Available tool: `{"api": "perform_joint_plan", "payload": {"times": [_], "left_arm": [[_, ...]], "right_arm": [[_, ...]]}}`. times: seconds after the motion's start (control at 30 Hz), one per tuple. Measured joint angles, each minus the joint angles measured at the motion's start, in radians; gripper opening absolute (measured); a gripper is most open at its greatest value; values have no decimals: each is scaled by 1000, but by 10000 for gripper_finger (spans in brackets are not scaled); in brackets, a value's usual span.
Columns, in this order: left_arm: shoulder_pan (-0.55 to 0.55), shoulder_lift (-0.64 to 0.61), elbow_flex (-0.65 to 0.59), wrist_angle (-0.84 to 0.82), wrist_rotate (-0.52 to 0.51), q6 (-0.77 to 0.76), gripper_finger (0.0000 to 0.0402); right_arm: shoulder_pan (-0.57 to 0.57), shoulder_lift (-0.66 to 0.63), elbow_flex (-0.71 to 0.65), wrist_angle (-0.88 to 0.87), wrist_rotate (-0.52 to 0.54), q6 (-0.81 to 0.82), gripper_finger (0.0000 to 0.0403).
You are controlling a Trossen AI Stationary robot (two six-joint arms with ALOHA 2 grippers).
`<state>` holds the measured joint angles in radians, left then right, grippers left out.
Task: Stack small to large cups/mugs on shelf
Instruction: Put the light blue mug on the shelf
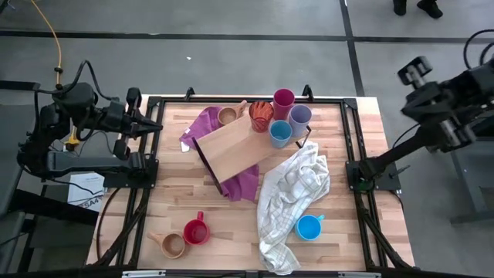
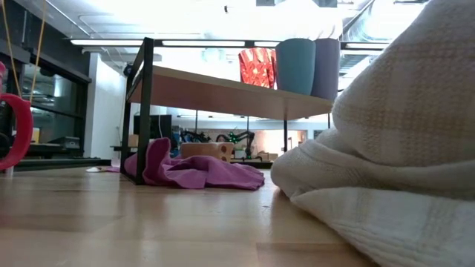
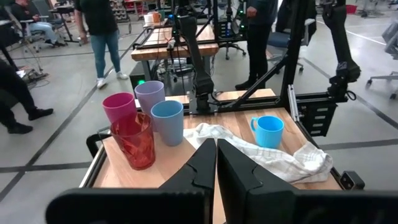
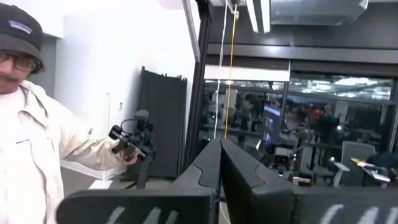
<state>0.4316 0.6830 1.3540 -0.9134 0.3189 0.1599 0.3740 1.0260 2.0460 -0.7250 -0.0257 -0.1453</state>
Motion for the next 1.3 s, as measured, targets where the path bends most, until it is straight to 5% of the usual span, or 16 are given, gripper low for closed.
{"api": "perform_joint_plan", "payload": {"times": [0.23,0.63,1.3], "left_arm": [[0,0,0,2,-26,-19,5],[0,0,0,30,-78,-41,5],[0,2,0,-5,-105,-94,5]], "right_arm": [[0,-127,-93,58,-46,-39,0],[0,-558,-942,702,-8,126,0],[0,-555,-1394,845,52,680,0]]}}
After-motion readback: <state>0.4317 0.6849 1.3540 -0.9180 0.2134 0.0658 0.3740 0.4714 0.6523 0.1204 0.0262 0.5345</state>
